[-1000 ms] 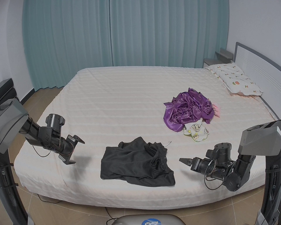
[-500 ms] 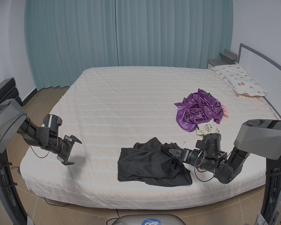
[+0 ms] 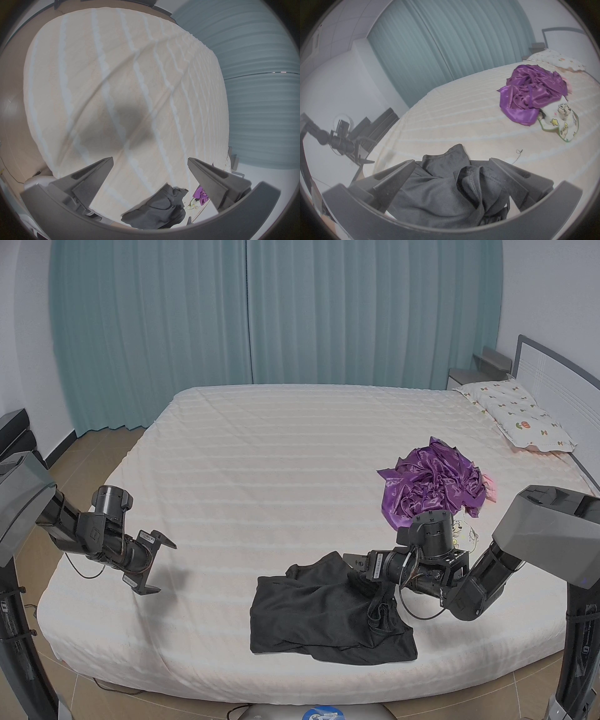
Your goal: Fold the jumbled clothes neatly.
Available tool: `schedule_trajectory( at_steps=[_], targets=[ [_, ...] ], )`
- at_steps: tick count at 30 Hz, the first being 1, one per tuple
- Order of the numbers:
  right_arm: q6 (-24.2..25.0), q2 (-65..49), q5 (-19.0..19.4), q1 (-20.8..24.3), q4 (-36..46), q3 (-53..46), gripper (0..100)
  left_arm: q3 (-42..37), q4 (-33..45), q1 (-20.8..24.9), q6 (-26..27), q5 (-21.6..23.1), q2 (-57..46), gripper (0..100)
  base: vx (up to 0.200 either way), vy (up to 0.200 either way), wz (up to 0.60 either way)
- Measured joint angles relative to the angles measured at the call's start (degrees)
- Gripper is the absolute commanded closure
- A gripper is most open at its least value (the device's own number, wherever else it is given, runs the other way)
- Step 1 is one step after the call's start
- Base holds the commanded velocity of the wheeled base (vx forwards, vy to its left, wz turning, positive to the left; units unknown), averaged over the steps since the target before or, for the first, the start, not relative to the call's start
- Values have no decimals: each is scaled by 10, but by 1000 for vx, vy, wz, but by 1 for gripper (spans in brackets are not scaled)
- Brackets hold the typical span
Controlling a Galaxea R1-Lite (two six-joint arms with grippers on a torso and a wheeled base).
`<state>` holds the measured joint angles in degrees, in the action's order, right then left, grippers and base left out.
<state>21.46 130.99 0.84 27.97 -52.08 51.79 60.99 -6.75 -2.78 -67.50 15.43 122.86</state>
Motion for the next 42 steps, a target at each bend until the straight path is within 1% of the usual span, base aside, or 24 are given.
schedule_trajectory(
  at_steps=[6, 7, 13, 20, 25, 30, 36, 37, 42],
  targets=[
    [-32, 30, -7, 6, 23, 28, 0, -2, 0, 0, 1, -1, 0, 0, 0, 0, 0],
    [-40, 36, -8, 6, 24, 31, 100, -2, 0, 0, 1, -2, 0, 0, 0, 0, 0],
    [-68, 58, -8, 7, 25, 31, 100, -3, 0, 1, 1, -3, 1, 0, 0, 0, 0],
    [-62, 61, -8, -2, 18, 28, 100, -3, 0, 2, 1, -4, 1, 0, 0, 0, 0],
    [-30, 51, -8, -18, 19, 19, 100, -3, 0, 2, 1, -5, 1, 0, 0, 0, 0],
    [11, 41, -4, -45, 17, 0, 100, -3, 0, 2, 1, -5, 1, 0, 0, 0, 0],
    [32, 38, -2, -71, 17, -26, 100, -3, 1, 2, 1, -6, 1, 0, 0, 0, 0],
    [33, 38, -2, -74, 17, -29, 0, -3, 1, 2, 1, -6, 1, 0, 0, 0, 0],
    [35, 42, 1, -88, 16, -39, 0, -3, 1, 2, 1, -6, 1, 0, 0, 0, 0]
  ],
)
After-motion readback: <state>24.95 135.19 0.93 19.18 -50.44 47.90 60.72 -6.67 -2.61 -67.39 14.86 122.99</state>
